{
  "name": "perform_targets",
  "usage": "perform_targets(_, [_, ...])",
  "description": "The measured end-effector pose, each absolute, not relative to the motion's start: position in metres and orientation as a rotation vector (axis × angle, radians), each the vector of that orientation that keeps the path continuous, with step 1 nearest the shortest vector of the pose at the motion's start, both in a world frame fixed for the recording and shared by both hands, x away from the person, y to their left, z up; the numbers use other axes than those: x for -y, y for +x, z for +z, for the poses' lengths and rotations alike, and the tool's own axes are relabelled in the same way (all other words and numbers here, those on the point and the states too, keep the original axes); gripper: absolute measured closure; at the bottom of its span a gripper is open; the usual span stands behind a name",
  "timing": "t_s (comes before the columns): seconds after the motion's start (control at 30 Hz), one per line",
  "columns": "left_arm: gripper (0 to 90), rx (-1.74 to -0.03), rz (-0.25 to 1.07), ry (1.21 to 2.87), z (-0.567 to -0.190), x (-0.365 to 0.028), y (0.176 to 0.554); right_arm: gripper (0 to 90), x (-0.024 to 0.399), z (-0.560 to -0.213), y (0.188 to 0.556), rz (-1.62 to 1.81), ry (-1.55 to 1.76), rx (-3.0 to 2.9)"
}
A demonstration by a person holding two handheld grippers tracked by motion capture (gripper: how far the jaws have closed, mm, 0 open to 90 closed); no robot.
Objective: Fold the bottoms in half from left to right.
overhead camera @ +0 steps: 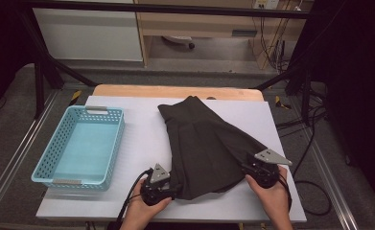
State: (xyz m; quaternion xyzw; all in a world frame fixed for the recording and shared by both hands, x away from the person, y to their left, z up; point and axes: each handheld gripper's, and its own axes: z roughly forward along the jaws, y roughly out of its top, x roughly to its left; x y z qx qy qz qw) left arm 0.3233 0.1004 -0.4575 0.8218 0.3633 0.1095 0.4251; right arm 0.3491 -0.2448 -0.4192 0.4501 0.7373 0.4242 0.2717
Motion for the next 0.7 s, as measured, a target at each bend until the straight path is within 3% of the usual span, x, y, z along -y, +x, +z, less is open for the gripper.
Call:
perform_targets(0.23, [48.0, -0.908, 0.277, 2.054, -0.457, -0.1, 0.323, 46.9, 0.235, -0.444, 0.367, 1.065, 1.234, -2.085])
perform_targets(0.33, [47.8, -0.908, 0.281, 2.053, -0.457, -0.101, 0.323, 54.3, 0.235, -0.447, 0.37, 1.047, 1.24, -2.087])
perform_targets(0.57, [48.7, -0.904, 0.283, 2.052, -0.457, -0.1, 0.324, 81.4, 0.234, -0.441, 0.36, 1.069, 1.227, -2.109])
perform_targets(0.7, [49.3, -0.902, 0.279, 2.056, -0.458, -0.099, 0.324, 85.5, 0.232, -0.433, 0.353, 1.124, 1.23, -2.118])
